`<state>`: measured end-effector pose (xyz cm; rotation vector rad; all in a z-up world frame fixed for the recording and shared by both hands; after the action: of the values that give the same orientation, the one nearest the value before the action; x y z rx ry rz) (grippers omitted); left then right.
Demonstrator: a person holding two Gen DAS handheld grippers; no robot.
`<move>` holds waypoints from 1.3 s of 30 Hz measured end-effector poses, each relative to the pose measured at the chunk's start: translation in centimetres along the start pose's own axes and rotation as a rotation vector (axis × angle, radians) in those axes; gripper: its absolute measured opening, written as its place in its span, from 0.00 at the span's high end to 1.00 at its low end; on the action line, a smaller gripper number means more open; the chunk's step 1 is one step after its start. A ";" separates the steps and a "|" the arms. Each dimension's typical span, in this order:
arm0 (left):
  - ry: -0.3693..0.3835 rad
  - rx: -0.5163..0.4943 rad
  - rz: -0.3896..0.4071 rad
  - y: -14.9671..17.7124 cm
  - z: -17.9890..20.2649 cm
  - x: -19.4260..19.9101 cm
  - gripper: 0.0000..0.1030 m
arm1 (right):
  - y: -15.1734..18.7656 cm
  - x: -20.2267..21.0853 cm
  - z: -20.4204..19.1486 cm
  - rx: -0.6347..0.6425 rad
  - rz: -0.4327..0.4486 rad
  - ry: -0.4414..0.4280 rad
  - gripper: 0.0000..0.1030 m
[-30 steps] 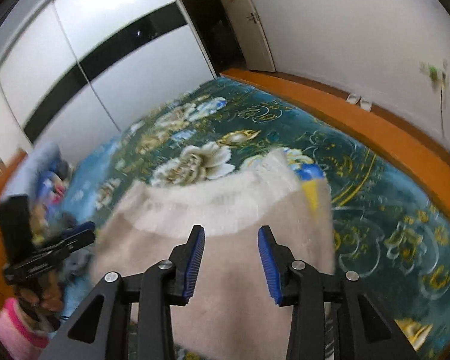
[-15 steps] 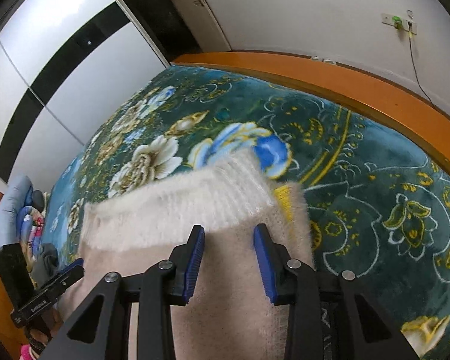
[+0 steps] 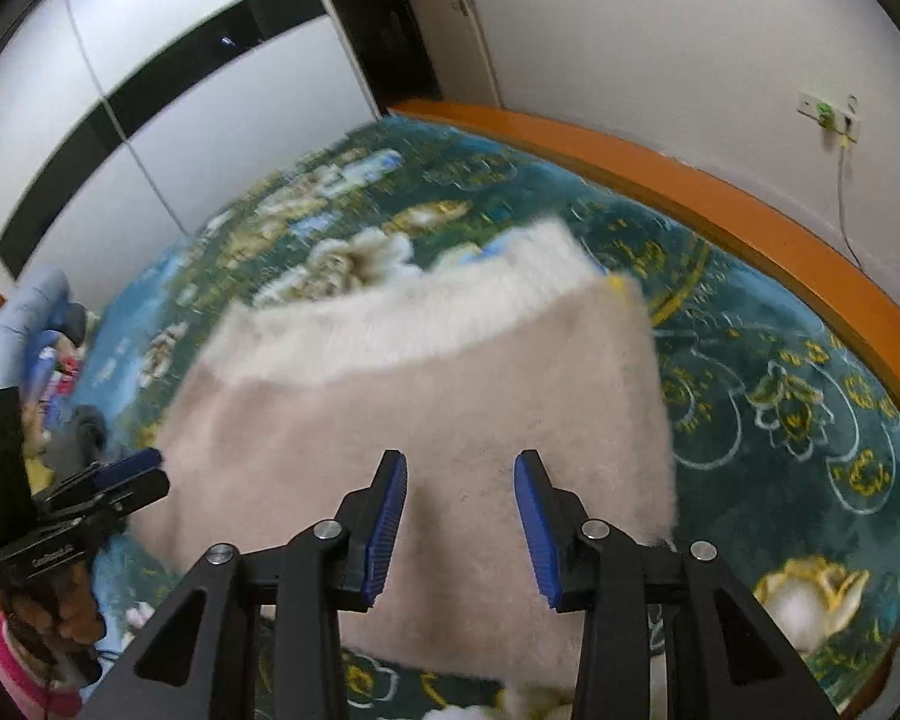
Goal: Fold clothes
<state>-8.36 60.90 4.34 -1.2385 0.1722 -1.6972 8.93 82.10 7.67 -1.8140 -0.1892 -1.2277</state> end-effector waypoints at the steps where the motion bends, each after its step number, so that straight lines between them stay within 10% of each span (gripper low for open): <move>1: 0.001 0.007 0.007 0.2 -0.1 0.2 0.50 | 0.1 0.0 0.1 -0.020 0.002 -0.007 0.60; 12: 0.015 -0.001 0.084 4.5 1.0 4.8 0.50 | 6.1 5.5 -4.1 0.001 0.122 -0.071 0.58; 20: -0.007 0.041 0.030 8.8 -0.5 4.6 0.50 | 12.2 3.1 -10.5 0.059 0.050 -0.073 0.56; 39: -0.189 0.020 0.104 10.3 -3.4 0.8 0.22 | 15.4 -2.8 -14.6 -0.020 0.058 0.214 0.41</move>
<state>-4.66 53.74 -2.96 -1.3438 0.1033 -1.4806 6.53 63.32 -2.31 -1.6788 -0.0040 -1.3758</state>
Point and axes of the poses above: each gripper's, at about its wrist camera, not at the fingertips, and x roughly against the way its jaws point, z to its right, y to its underside, the point moved 2 cm from there along -x, roughly the way its jaws point, and after that the axes turned 13 degrees about y, right-handed, at the moved point
